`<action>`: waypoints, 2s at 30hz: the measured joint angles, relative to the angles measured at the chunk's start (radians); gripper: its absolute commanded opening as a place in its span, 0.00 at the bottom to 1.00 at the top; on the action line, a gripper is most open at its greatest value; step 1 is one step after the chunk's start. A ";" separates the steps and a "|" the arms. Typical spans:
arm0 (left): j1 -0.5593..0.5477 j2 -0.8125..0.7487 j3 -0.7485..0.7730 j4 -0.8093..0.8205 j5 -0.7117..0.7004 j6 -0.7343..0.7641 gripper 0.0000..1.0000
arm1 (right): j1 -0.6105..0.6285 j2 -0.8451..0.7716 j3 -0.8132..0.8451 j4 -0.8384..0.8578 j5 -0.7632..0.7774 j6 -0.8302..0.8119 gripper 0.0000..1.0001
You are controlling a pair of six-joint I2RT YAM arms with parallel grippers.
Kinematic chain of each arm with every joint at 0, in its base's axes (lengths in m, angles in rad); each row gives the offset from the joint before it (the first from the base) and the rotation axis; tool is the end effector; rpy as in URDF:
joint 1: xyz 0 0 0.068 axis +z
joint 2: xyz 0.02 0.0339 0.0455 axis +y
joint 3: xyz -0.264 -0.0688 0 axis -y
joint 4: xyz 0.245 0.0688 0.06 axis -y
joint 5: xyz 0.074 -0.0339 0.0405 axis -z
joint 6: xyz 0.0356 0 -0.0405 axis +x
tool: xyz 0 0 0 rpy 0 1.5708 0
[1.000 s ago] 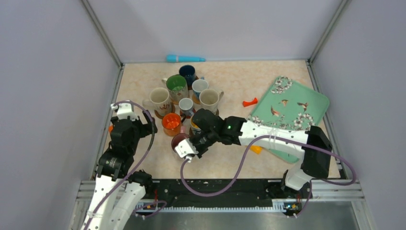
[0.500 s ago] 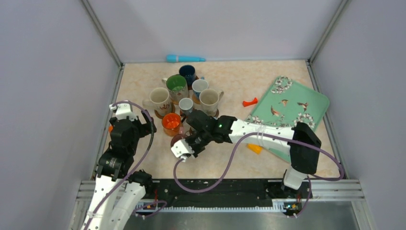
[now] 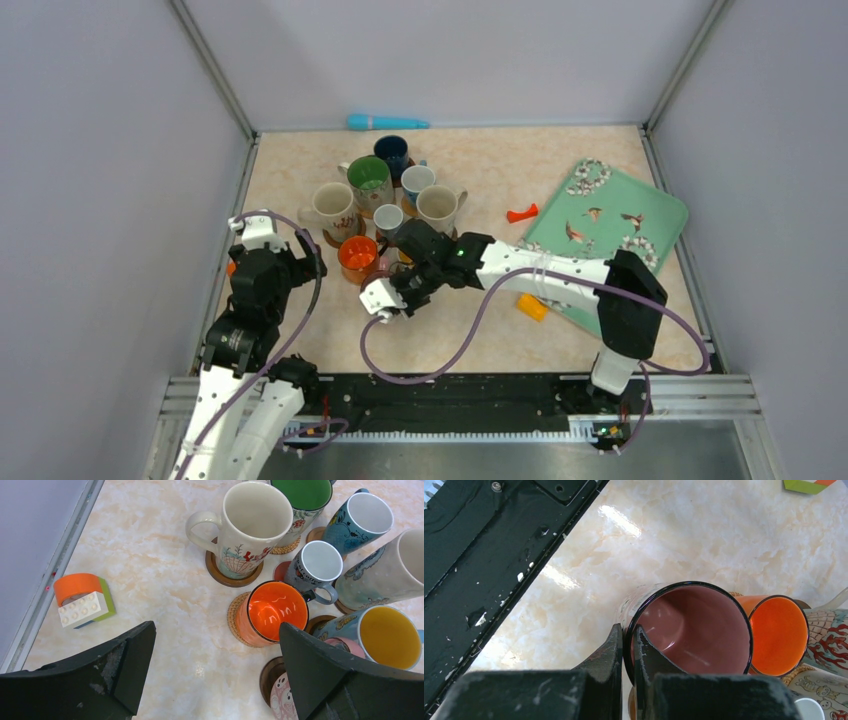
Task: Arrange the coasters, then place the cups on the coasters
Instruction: Place the cup on the coaster.
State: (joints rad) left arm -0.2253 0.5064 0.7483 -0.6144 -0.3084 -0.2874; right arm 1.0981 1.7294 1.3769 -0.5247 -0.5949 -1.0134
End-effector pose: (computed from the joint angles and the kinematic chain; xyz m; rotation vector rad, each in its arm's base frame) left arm 0.1127 -0.0147 0.3192 -0.2625 1.9072 -0.0436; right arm 0.1546 0.3461 0.2663 -2.1932 0.9395 0.7626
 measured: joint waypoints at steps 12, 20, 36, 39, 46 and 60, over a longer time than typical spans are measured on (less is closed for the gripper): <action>0.000 0.000 0.000 0.000 0.000 0.000 0.99 | -0.010 0.031 0.013 -0.003 -0.006 -0.016 0.00; 0.000 0.000 0.000 0.000 0.000 0.000 0.99 | -0.017 0.039 0.034 -0.014 -0.013 -0.017 0.00; 0.000 0.000 0.000 0.000 0.000 0.000 0.99 | -0.034 0.084 0.051 -0.018 -0.016 -0.024 0.00; 0.000 0.000 0.000 0.000 0.000 0.000 0.99 | -0.035 0.084 0.051 -0.018 -0.016 -0.024 0.00; 0.000 0.000 0.000 0.000 0.000 0.000 0.99 | -0.037 0.088 0.051 -0.022 -0.018 -0.024 0.00; 0.000 0.000 0.000 0.000 0.000 0.000 0.99 | -0.041 0.093 0.052 -0.023 -0.020 -0.024 0.00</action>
State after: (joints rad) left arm -0.2253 0.5060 0.7483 -0.6144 -0.3084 -0.2874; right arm 1.0573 1.8225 1.4292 -0.5476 -0.6147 -1.0374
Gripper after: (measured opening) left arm 0.986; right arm 0.034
